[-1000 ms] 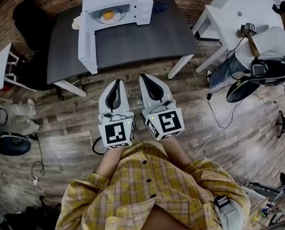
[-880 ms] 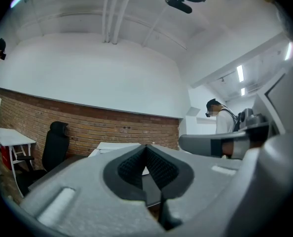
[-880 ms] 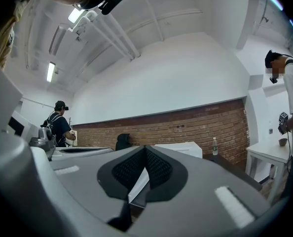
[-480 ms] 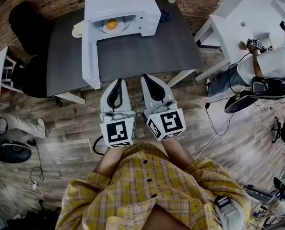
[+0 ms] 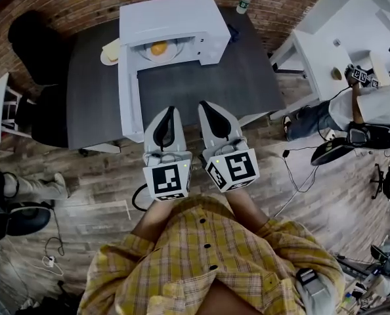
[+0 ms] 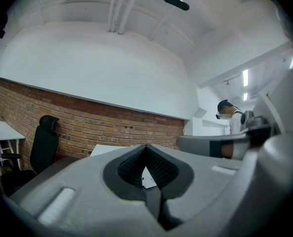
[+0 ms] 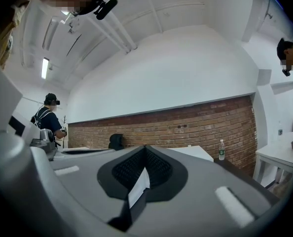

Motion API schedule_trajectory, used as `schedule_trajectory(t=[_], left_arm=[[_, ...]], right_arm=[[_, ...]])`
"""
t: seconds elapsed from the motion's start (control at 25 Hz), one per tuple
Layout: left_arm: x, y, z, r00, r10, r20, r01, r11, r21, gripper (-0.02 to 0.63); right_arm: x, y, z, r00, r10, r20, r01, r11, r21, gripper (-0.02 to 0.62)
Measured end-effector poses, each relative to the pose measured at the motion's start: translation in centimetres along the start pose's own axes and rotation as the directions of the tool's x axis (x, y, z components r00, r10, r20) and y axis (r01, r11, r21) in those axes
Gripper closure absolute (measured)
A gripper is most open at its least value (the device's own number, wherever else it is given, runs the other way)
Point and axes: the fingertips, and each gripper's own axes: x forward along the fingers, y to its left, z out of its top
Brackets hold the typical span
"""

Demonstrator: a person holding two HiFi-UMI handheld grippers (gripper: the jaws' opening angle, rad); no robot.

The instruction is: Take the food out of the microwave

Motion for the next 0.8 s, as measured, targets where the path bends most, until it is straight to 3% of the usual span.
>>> schedule_trajectory(t=[0.36, 0.8], left_arm=[[4.6, 2.0, -0.9, 0.999, -0.044, -0.030, 0.043, 0.999, -0.031, 0.607], [7.4, 1.7, -2.1, 0.998, -0.058, -0.040, 0.057, 0.998, -0.032, 0.607]], right_arm=[[5.0, -1.4, 0.0, 1.000, -0.029, -0.004, 0.029, 0.999, -0.027, 0.594], [6.8, -3.6, -1.5, 0.999, -0.040, -0.026, 0.039, 0.999, -0.027, 0.594]])
